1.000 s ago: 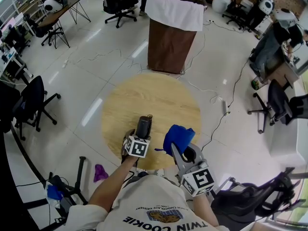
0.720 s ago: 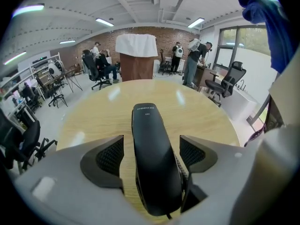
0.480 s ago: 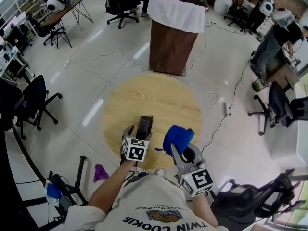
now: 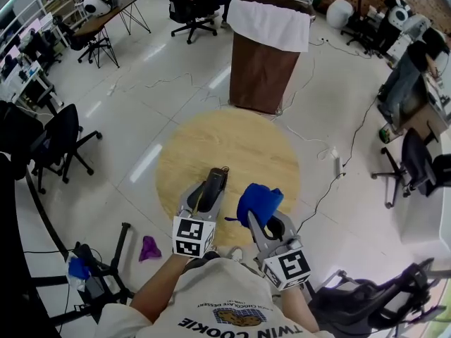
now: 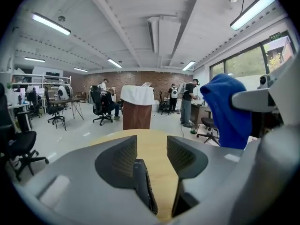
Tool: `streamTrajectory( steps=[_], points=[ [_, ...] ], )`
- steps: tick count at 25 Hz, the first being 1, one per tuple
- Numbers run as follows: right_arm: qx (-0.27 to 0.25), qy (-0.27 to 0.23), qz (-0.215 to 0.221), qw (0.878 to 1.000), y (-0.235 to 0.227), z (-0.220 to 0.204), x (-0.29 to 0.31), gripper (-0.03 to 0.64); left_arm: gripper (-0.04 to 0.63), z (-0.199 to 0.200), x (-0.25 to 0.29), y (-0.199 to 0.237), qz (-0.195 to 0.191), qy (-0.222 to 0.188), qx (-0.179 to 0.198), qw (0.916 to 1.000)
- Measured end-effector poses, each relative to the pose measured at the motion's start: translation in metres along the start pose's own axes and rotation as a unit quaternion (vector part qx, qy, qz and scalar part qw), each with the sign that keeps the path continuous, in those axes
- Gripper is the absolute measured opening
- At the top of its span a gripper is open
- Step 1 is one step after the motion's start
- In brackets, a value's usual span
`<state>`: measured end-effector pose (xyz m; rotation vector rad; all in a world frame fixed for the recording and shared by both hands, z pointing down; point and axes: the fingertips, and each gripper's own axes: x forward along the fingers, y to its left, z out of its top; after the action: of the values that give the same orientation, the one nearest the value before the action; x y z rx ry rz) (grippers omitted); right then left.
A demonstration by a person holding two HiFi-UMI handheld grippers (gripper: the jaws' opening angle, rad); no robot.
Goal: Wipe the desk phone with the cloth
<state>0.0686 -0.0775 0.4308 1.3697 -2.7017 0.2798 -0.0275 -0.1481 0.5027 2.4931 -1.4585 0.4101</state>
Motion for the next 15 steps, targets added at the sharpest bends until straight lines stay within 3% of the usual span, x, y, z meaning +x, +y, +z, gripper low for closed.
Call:
streamTrajectory(
  steps=[5,9,15],
  points=[
    [-0.016,-0.01,0.024,1.0,0.007,0.008,-0.011,0.058,0.112,0.028,-0.033,-0.02,-0.002,-0.051,-0.002,0.9987],
    [-0.019,-0.009,0.036,0.999,0.011,0.005,-0.019,0.058,0.041,0.043,-0.052,-0.036,-0.005,-0.069,0.003,0.9976],
    [-0.024,-0.012,0.047,0.999,0.024,0.005,-0.027,0.058,0.037,0.054,-0.073,-0.05,-0.016,-0.09,-0.002,0.9958]
  ],
)
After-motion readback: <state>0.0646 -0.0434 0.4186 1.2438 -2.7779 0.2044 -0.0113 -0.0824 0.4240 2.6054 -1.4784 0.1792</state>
